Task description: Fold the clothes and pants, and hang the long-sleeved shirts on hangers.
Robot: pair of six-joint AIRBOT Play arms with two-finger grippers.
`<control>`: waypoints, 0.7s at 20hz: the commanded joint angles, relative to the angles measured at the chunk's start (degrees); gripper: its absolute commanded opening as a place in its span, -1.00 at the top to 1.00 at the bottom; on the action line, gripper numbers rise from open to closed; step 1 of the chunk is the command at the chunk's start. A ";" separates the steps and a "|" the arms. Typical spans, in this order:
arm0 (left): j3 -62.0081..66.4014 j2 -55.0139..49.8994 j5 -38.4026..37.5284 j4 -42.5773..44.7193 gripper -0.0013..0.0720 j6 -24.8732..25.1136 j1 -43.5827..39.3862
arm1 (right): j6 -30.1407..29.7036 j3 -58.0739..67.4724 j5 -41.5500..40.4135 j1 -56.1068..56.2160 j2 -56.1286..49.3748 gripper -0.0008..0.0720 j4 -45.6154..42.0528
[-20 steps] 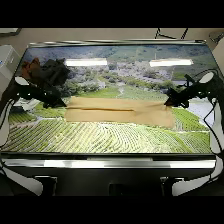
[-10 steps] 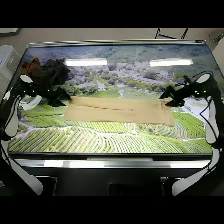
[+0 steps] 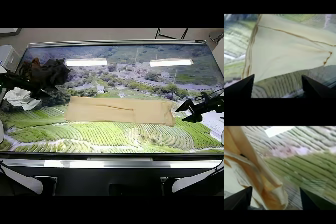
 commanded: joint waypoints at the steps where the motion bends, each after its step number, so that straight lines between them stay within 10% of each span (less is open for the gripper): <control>1: 0.13 5.16 -0.55 0.00 -0.88 -0.20 -2.91 | -6.08 -2.36 -0.79 -0.90 -2.89 -0.98 10.69; 9: 0.13 7.45 -0.42 -0.04 -0.88 -0.22 -14.53 | -6.62 -2.38 -7.39 10.67 -4.07 -0.76 10.10; 12: 0.11 7.39 0.13 0.02 -0.82 -0.20 -19.67 | -5.46 -2.14 -6.49 14.47 -3.13 0.87 7.78; 14: 0.11 6.99 4.31 0.02 -0.80 -0.20 -23.30 | -5.22 -2.10 -5.53 15.56 -0.13 0.88 7.04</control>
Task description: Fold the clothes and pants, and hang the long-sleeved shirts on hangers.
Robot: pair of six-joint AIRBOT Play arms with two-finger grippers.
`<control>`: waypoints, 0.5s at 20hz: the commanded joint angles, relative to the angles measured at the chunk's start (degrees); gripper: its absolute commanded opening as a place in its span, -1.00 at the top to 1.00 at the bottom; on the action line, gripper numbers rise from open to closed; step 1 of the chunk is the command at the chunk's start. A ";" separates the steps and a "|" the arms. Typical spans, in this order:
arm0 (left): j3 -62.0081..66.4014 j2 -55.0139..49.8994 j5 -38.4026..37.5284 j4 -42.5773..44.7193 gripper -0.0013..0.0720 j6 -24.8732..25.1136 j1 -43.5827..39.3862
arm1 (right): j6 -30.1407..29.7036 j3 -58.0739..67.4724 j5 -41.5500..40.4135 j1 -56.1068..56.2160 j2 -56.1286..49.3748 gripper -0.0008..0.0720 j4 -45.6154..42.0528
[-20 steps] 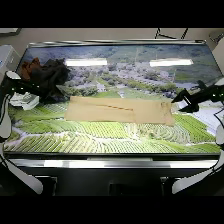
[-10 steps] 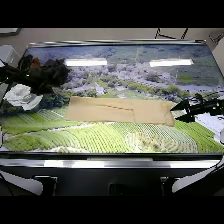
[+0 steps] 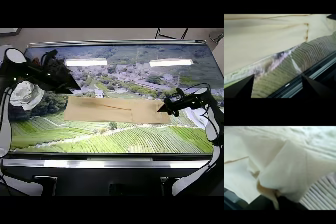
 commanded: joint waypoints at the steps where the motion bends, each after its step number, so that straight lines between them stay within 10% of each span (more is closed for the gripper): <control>1: 0.04 -0.74 7.15 0.07 -0.50 0.04 -6.80 | 1.84 0.17 1.62 3.13 4.72 0.88 -0.72; 3: -0.07 -3.02 15.54 0.07 0.53 0.07 -11.58 | 4.39 0.17 1.73 4.61 9.73 0.88 -0.90; 10: -0.09 -19.58 25.94 -1.11 0.91 -5.79 -27.45 | 12.44 0.17 5.95 11.34 27.19 0.88 -0.98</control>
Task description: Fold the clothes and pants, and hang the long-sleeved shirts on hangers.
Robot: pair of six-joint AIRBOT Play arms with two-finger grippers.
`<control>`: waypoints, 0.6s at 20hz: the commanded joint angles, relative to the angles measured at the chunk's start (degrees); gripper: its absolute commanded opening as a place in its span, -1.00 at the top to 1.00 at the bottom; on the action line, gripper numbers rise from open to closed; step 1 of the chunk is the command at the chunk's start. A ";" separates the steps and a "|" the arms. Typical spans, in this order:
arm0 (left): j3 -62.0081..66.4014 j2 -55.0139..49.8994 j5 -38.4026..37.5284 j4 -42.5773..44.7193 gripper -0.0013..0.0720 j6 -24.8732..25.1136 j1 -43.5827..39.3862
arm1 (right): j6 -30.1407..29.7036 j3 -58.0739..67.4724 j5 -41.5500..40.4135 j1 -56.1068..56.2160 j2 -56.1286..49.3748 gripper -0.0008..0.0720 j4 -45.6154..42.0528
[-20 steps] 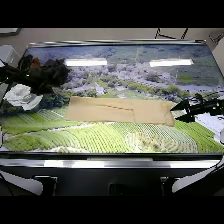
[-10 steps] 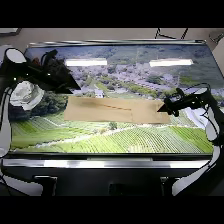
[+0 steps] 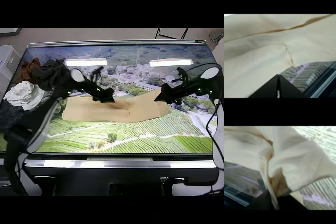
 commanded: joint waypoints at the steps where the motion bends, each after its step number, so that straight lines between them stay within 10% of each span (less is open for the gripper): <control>1: 0.02 -7.48 3.91 -1.27 0.91 -2.82 -6.75 | 5.16 0.04 2.84 3.41 8.41 0.88 -0.24; 6: 0.04 -12.02 6.84 -5.25 0.91 -10.43 -11.23 | 10.38 0.04 4.63 4.50 17.20 0.88 -0.46; 12: 0.22 -13.03 30.34 -30.34 0.91 -9.53 -21.11 | 13.53 0.02 12.17 4.48 22.08 0.88 -6.29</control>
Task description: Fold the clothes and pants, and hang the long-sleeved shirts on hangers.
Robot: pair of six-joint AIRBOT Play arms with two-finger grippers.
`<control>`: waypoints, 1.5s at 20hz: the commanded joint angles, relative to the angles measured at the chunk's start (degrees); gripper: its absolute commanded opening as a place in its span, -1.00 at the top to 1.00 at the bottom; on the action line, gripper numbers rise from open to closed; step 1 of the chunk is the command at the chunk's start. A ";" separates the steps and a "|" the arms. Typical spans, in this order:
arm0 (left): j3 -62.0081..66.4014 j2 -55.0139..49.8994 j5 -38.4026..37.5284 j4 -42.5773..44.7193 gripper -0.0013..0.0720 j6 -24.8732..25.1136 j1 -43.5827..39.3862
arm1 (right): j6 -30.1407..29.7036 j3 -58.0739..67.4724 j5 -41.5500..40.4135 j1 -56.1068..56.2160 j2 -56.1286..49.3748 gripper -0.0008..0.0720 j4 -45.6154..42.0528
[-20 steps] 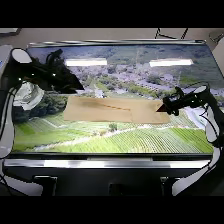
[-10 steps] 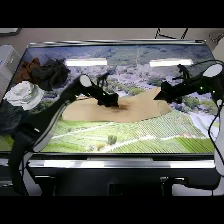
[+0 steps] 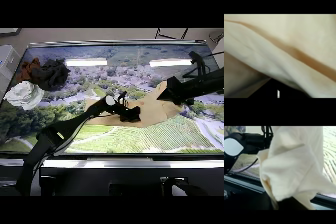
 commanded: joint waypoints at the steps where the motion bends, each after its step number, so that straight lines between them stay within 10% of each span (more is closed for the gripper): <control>1: 0.13 -0.66 12.48 -14.47 0.91 0.96 -5.95 | 1.86 0.02 2.84 0.04 1.90 0.88 -5.92; 6: 0.11 -1.07 5.16 -12.57 0.92 9.14 -2.60 | 1.81 0.00 -4.79 0.07 0.35 0.88 -6.03; 13: 0.11 16.28 -19.63 29.05 0.92 10.29 21.99 | -1.46 0.04 -16.63 5.81 -11.37 0.88 9.86; 21: 0.09 41.86 -24.22 28.41 0.91 14.88 39.45 | -3.37 0.04 -36.72 25.31 -35.36 0.87 33.73; 22: 0.09 43.82 -24.22 28.41 0.91 15.21 39.45 | -4.20 0.04 -37.99 27.17 -38.16 0.69 38.84; 24: 0.09 46.25 -24.22 28.41 0.91 16.17 39.06 | -5.57 0.04 -37.83 29.35 -41.94 -0.56 46.31; 30: 0.07 47.15 -24.26 28.70 0.91 16.81 39.71 | -9.05 0.04 -25.73 15.54 -36.20 -0.68 37.83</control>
